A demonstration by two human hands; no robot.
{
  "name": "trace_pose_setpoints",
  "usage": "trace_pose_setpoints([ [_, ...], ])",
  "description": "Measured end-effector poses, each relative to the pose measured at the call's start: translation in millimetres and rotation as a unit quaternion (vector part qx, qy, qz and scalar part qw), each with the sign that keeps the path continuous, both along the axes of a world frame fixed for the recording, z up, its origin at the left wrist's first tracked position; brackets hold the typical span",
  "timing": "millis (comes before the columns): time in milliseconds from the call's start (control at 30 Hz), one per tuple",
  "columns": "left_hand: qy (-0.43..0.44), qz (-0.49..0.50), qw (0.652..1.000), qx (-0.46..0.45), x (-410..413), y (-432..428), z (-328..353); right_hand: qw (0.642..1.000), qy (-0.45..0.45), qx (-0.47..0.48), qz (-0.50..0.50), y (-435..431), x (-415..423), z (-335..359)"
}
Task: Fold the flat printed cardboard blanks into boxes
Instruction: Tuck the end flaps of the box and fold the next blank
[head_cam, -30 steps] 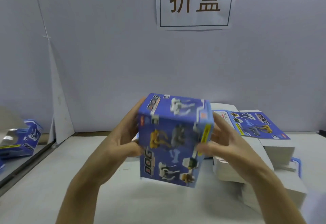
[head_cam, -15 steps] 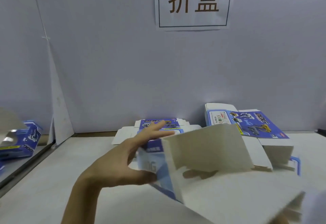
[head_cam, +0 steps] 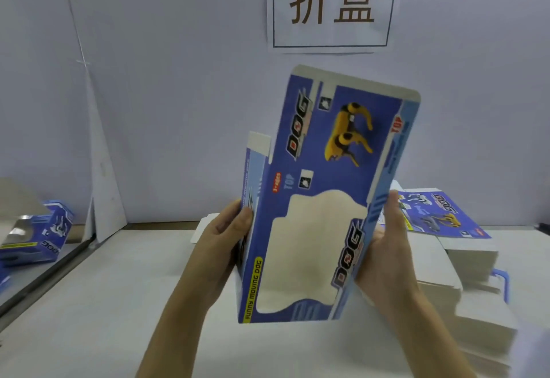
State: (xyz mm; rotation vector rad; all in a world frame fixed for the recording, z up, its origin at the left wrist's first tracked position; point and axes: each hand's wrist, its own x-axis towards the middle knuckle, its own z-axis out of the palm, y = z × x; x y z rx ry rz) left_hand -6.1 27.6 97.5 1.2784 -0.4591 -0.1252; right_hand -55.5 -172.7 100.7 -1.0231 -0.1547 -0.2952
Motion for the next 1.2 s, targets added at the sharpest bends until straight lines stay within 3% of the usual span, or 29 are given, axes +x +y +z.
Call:
trace_pose_setpoints([
  [67, 0.01, 0.009, 1.0, -0.013, 0, -3, -1, 0.996, -0.031, -0.077, 0.016, 5, -3, 1],
  [133, 0.017, 0.02, 0.999, -0.02, 0, -6, -1, 0.989, -0.029, -0.142, -0.032, 8, -5, 1],
  [200, 0.032, 0.034, 0.999, -0.022, 0, -10, -2, 0.984, -0.028, -0.155, -0.081, 7, -3, 0],
  [333, 0.026, 0.008, 1.0, -0.015, 0, -9, -3, 0.985, -0.02, -0.153, -0.07, 3, 0, -3],
  [533, -0.114, 0.089, 0.989, 0.042, -4, -23, 0, 0.974, -0.078, -0.18, -0.117, 8, 2, -5],
  [667, -0.155, 0.086, 0.982, 0.067, -7, -28, 0, 0.961, -0.105, -0.232, -0.108, 10, 1, -5],
  [833, -0.191, 0.142, 0.967, 0.092, -5, -26, -4, 0.94, -0.029, -0.328, -0.095, 4, 5, -9],
  [967, -0.291, 0.208, 0.916, 0.183, 2, -12, 1, 0.933, -0.024, -0.35, -0.079, -15, 4, -6],
  [1033, -0.268, 0.179, 0.933, 0.16, 3, -5, 3, 0.946, -0.052, -0.32, -0.019, -26, -3, -12],
  [1133, -0.159, 0.109, 0.979, 0.068, -1, 0, 8, 0.963, -0.076, -0.259, -0.008, -27, -4, -4],
  [1200, -0.1, 0.104, 0.988, 0.046, -2, 1, 10, 0.972, -0.125, -0.174, 0.095, -27, -5, 1],
])
